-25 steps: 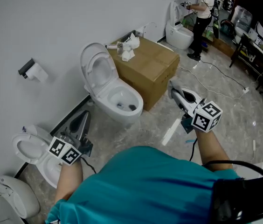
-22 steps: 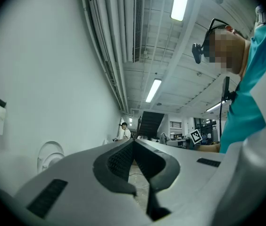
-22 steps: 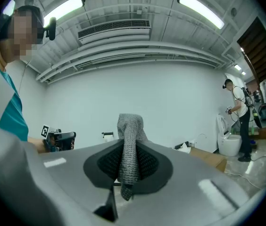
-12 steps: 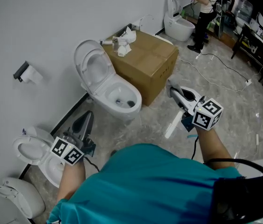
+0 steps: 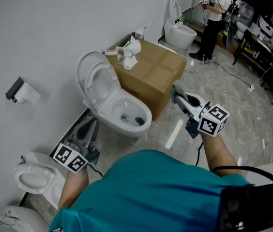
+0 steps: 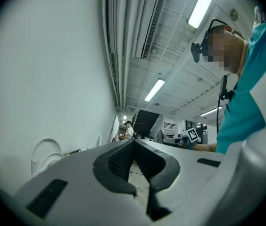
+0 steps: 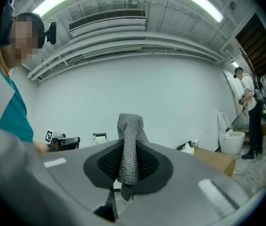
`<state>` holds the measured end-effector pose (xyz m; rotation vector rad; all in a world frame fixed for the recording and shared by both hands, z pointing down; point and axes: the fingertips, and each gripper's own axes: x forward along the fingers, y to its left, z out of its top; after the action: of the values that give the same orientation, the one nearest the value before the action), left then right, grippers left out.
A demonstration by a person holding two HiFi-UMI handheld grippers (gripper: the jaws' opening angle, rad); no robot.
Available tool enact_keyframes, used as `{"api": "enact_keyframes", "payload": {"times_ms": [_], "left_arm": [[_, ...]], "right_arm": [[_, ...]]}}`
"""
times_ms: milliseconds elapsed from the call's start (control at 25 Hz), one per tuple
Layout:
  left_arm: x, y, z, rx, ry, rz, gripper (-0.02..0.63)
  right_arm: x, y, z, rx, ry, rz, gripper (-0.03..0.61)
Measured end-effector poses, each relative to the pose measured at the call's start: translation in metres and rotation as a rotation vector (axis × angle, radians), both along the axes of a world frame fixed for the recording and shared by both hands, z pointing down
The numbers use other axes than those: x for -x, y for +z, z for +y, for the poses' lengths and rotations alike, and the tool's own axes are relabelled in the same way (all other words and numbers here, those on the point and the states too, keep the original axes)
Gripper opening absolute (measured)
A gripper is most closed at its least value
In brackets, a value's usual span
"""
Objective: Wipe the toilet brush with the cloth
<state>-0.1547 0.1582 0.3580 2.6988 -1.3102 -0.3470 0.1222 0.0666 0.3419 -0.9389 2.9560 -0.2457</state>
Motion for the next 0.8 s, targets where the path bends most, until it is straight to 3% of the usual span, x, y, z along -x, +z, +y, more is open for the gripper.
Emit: {"api": "enact_keyframes", "payload": {"times_ms": [240,400,600,800], "left_arm": [[0.070,-0.001,-0.066,-0.003,0.072,-0.037,0.009],[0.094,0.012,-0.106,0.034,0.117,-0.039,0.009],[0.093,0.033,-0.153,0.090,0.167,-0.044,0.009],[0.058,0.053,-0.197,0.138,0.195,-0.069,0.009]], "right_arm": [[0.073,-0.009,-0.054,-0.005,0.045,-0.016,0.020],[0.101,-0.003,-0.085,0.013,0.070,-0.015,0.020],[0.110,0.014,-0.123,0.050,0.083,-0.008,0.020],[0.077,0.039,-0.169,0.094,0.100,-0.035,0.020]]}}
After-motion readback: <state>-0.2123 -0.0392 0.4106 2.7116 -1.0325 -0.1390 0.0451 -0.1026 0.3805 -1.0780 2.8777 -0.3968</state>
